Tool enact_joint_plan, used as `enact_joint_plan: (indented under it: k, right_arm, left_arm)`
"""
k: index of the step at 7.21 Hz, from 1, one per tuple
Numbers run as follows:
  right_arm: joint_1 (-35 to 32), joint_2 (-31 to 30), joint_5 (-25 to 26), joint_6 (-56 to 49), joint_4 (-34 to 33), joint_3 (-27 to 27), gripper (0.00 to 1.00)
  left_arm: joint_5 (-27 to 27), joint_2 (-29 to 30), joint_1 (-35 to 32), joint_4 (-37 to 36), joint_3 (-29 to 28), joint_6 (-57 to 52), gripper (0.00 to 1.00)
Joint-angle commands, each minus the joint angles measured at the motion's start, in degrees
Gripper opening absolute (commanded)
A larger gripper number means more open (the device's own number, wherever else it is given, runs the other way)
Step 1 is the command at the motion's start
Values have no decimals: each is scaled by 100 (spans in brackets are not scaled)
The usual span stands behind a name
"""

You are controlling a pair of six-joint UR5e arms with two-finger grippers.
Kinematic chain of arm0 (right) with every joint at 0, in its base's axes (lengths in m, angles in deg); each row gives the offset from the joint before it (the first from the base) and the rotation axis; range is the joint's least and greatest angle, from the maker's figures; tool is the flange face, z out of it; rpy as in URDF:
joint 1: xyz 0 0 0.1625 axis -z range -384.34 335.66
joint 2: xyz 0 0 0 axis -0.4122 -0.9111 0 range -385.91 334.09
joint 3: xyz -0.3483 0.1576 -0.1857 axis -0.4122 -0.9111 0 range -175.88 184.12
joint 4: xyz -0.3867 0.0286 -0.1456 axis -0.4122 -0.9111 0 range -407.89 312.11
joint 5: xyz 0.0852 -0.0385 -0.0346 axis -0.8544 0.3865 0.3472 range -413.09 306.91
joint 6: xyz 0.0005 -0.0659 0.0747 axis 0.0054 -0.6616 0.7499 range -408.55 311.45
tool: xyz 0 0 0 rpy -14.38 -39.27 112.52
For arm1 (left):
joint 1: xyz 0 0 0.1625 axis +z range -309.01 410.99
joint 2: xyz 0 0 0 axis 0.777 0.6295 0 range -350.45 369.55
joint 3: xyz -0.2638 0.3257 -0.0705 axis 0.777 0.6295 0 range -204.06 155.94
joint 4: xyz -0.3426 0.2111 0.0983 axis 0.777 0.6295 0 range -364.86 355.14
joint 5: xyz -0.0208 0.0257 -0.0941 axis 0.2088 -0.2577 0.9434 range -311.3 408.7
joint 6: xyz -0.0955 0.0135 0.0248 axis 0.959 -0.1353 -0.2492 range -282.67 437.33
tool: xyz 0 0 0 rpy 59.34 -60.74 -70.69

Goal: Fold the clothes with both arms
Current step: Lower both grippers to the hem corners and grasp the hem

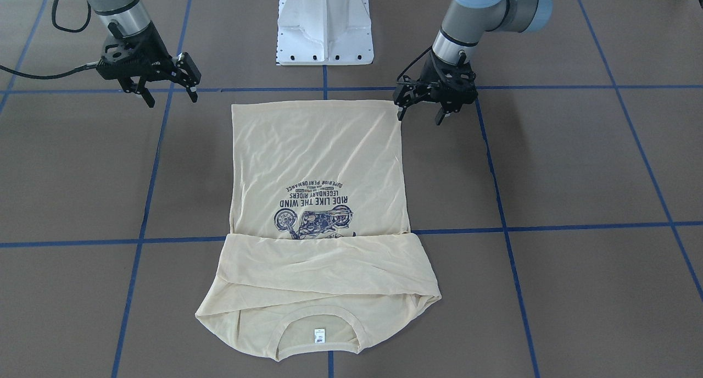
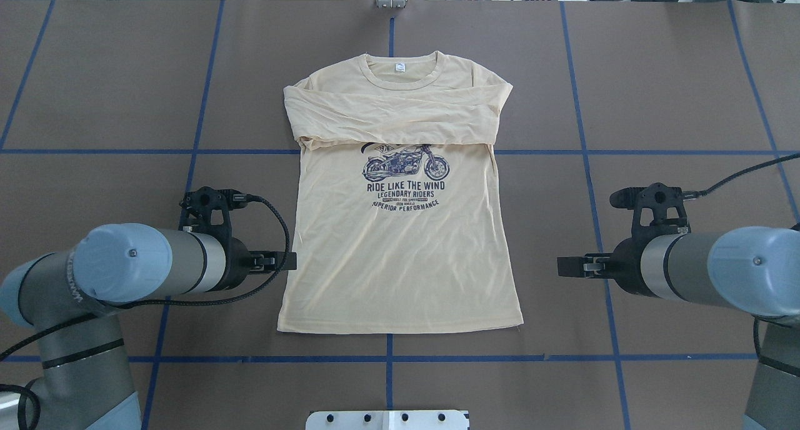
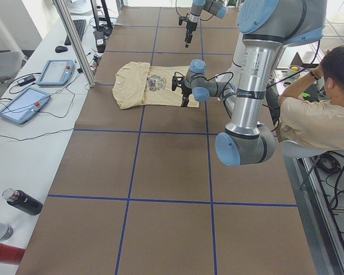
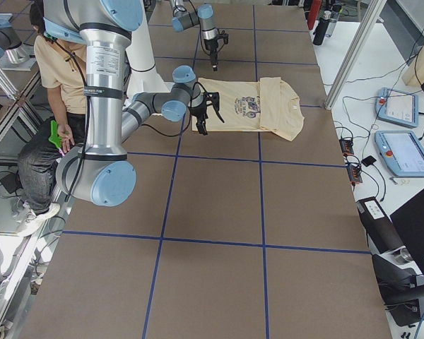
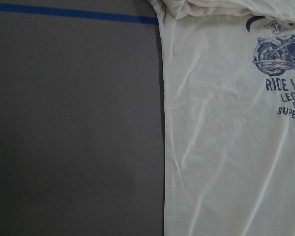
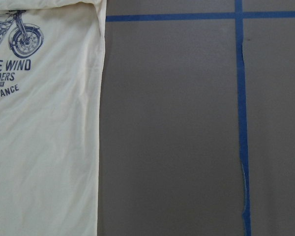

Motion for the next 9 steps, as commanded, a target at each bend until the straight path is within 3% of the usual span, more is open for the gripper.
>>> enact_joint_plan:
  k: [1,3,9]
  right_arm:
    - [90,11,99,73,2,-6,100]
    - [90,37,99,73,2,-6,100]
    - [108,46,107,82,2,-6,100]
  left_arm:
    - [-185,-14,463,106,-67,347,94]
    - [-230,-14,649,106,-154,567,81]
    - [-221,3,781,106,-277,577,60]
